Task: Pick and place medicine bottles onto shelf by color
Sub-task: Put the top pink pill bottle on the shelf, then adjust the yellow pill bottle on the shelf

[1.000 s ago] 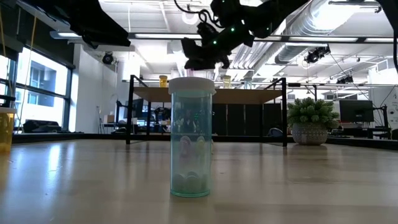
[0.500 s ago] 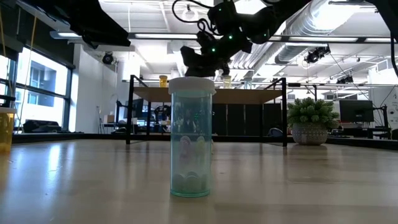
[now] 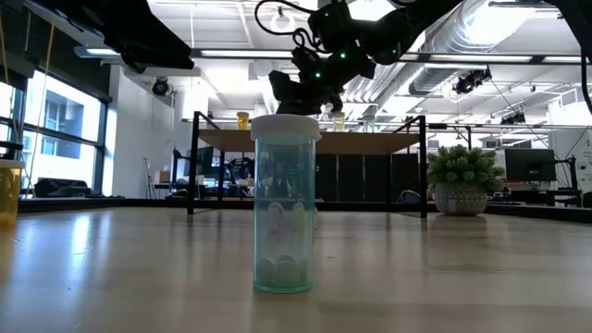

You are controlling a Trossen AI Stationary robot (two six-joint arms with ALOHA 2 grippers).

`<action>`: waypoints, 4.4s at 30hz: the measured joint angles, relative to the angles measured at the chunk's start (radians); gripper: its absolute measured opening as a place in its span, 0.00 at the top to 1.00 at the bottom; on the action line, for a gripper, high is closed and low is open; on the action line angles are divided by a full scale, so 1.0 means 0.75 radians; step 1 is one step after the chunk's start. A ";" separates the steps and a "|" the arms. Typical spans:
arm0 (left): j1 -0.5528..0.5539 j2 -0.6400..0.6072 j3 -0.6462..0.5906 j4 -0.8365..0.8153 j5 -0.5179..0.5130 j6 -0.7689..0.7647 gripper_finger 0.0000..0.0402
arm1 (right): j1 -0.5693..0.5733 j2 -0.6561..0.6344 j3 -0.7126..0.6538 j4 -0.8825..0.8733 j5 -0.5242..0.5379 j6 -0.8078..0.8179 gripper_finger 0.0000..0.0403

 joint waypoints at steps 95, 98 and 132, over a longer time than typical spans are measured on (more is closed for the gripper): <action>0.000 -0.001 0.001 -0.040 0.003 -0.035 0.52 | 0.099 0.086 0.073 -0.015 0.369 0.248 0.75; 0.001 -0.001 0.001 -0.040 0.003 -0.035 0.52 | 0.099 0.086 0.074 -0.017 0.369 0.248 0.75; 0.000 -0.001 0.001 -0.040 0.004 -0.036 0.52 | 0.099 0.013 0.071 0.084 0.317 0.021 0.57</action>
